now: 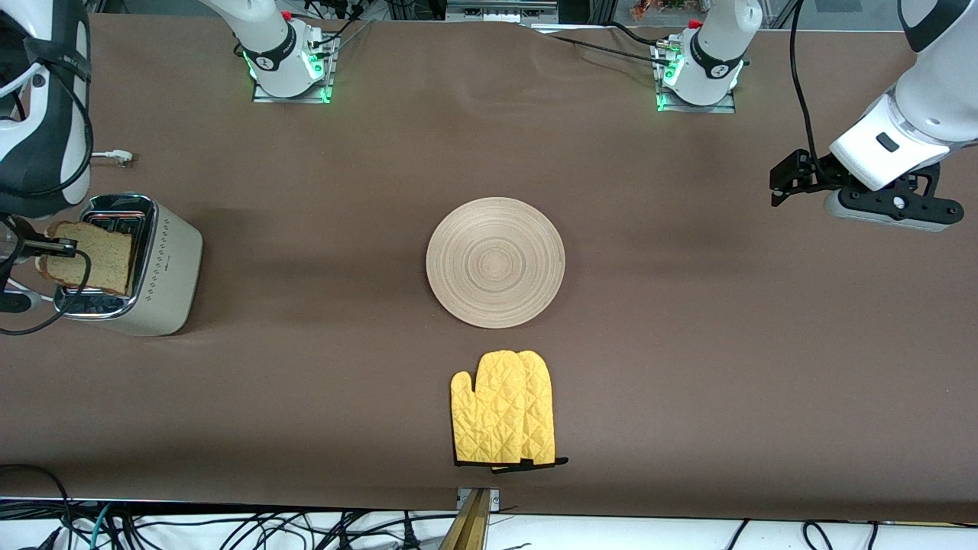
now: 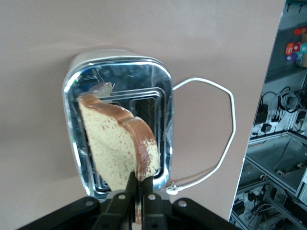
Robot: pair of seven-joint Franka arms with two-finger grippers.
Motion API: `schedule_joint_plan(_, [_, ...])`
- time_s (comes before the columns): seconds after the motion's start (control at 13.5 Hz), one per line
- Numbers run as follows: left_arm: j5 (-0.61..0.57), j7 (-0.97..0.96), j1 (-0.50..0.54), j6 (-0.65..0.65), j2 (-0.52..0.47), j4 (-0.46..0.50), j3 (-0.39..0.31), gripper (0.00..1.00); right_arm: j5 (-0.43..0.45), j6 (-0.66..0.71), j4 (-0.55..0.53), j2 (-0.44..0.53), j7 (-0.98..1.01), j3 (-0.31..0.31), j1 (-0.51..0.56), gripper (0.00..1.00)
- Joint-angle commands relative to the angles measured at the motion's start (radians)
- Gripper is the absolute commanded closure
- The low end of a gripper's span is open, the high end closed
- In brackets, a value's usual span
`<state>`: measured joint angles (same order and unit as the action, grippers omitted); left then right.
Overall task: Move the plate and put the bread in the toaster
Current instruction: 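Lower the bread into a toaster slot with the right gripper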
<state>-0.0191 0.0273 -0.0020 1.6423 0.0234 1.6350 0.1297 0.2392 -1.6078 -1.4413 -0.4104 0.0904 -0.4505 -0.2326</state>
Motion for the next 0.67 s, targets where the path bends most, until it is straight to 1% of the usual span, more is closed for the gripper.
schedule_joint_plan(0.0, [-0.022, 0.022, 0.0, -0.024, 0.013, -0.03, -0.001, 0.0, -0.008, 0.005, -0.01, 0.004, 0.008, -0.002, 0.015, 1.0])
schedule_joint_plan(0.45, [-0.024, 0.022, 0.0, -0.024, 0.013, -0.03, -0.001, 0.0, -0.003, 0.035, -0.011, 0.012, 0.009, -0.007, 0.029, 1.0])
schedule_joint_plan(0.59, [-0.022, 0.02, 0.0, -0.024, 0.013, -0.03, -0.001, 0.0, -0.001, 0.048, -0.011, 0.015, 0.032, -0.023, 0.029, 1.0])
